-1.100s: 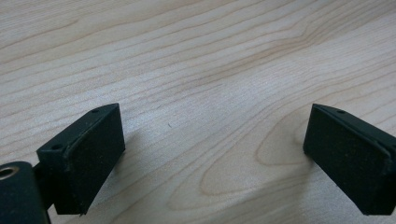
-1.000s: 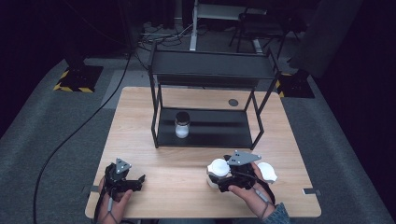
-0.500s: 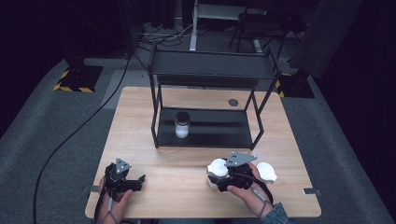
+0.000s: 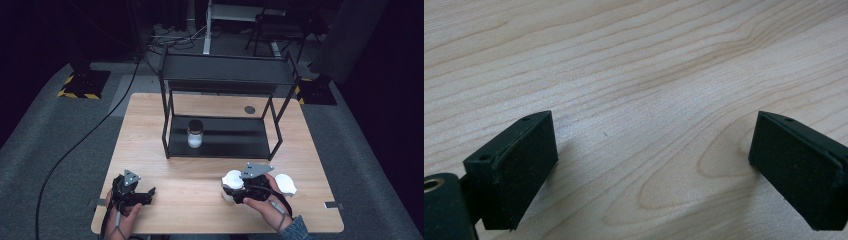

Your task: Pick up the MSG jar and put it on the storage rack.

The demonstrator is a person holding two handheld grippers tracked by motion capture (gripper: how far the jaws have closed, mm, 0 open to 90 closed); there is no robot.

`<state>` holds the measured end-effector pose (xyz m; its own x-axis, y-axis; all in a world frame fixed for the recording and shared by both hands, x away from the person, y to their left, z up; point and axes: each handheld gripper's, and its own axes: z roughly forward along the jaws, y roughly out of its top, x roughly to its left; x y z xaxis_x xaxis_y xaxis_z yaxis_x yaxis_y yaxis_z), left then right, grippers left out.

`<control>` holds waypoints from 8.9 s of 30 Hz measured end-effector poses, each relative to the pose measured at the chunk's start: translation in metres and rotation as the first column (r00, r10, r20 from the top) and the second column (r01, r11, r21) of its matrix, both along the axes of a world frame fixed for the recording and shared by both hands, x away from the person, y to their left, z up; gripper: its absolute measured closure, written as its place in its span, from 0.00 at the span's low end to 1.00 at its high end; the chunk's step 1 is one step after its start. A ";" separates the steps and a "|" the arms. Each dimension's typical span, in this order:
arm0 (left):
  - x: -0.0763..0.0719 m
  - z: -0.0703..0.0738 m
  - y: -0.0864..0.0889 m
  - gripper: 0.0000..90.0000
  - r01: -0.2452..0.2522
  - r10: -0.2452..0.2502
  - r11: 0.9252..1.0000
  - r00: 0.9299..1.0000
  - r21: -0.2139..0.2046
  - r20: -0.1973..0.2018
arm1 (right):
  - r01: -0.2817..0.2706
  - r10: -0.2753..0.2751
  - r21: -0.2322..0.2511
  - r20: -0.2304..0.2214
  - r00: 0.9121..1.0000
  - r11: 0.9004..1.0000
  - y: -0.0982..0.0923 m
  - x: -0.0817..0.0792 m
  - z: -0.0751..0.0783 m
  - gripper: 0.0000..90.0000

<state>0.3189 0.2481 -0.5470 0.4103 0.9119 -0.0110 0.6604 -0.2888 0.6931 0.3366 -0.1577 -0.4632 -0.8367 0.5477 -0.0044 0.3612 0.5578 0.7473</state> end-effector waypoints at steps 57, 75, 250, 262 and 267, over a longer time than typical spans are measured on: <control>0.000 0.000 0.000 0.05 -0.002 0.002 1.000 1.000 -0.002 0.000 | 0.053 -0.053 0.000 0.054 0.997 0.999 0.001 0.047 0.082 0.34; 0.000 0.000 0.000 0.05 -0.001 0.001 1.000 1.000 -0.001 0.000 | 0.057 -0.056 -0.012 0.063 0.996 0.998 0.003 0.074 0.092 0.34; 0.004 -0.001 -0.002 0.01 -0.007 0.007 1.000 1.000 0.008 -0.009 | 0.090 -0.098 0.073 0.102 0.990 0.993 -0.051 0.099 0.114 0.14; 0.004 -0.001 -0.002 0.01 -0.007 0.007 1.000 1.000 0.008 -0.009 | 0.097 -0.105 0.079 0.104 0.989 0.992 -0.068 0.077 0.118 0.14; 0.004 -0.001 -0.002 0.01 -0.007 0.007 1.000 1.000 0.008 -0.009 | 0.097 -0.104 0.074 0.108 0.989 0.993 -0.076 0.068 0.119 0.14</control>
